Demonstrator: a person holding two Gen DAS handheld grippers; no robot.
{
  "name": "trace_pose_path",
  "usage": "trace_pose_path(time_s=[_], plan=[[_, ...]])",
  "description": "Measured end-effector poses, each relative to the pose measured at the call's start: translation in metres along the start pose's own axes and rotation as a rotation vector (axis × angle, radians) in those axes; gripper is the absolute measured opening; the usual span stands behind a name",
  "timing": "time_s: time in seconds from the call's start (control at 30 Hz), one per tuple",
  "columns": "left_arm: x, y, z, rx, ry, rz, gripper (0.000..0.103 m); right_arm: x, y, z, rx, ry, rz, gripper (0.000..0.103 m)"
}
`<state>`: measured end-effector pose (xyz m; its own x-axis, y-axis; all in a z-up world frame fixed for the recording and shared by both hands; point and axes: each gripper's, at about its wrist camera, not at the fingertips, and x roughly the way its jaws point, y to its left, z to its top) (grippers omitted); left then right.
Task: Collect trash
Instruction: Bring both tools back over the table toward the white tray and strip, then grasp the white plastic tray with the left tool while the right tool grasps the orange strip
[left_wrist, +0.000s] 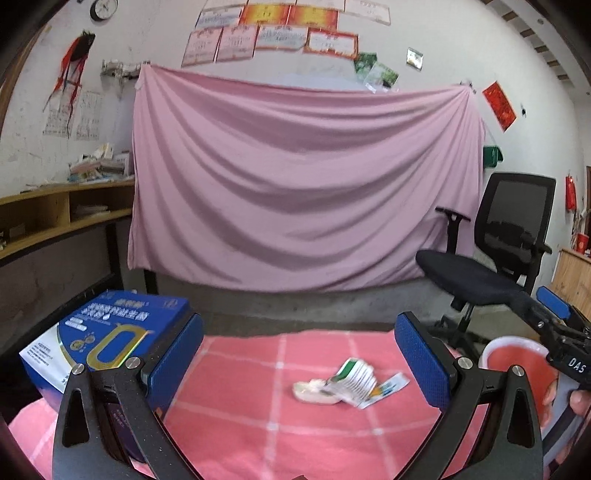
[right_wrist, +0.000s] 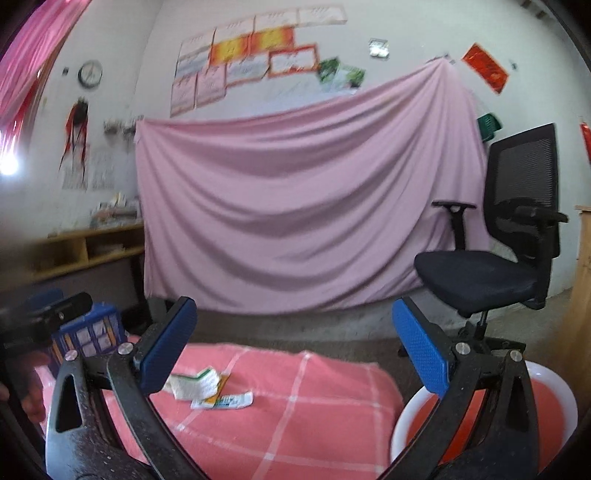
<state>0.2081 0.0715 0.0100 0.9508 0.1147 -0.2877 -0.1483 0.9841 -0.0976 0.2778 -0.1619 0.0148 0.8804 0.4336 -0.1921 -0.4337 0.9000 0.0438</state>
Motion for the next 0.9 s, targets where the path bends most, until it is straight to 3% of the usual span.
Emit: trace_pose_path(time_s=[0.4, 0.6, 0.9], plan=[[0.055, -0.013, -0.018, 0.074, 0.273, -0.033, 0.099, 0.069, 0.007, -0.036, -0.018, 0.319, 0.088, 0.103], [0.089, -0.009, -0.029, 0.045, 0.427, -0.087, 0.086, 0.103, 0.002, -0.055, 0.022, 0.5, 0.117, 0.085], [0.132, -0.028, -0.038, 0.093, 0.596, -0.118, 0.085, 0.13, 0.001, -0.069, 0.054, 0.657, 0.14, 0.073]])
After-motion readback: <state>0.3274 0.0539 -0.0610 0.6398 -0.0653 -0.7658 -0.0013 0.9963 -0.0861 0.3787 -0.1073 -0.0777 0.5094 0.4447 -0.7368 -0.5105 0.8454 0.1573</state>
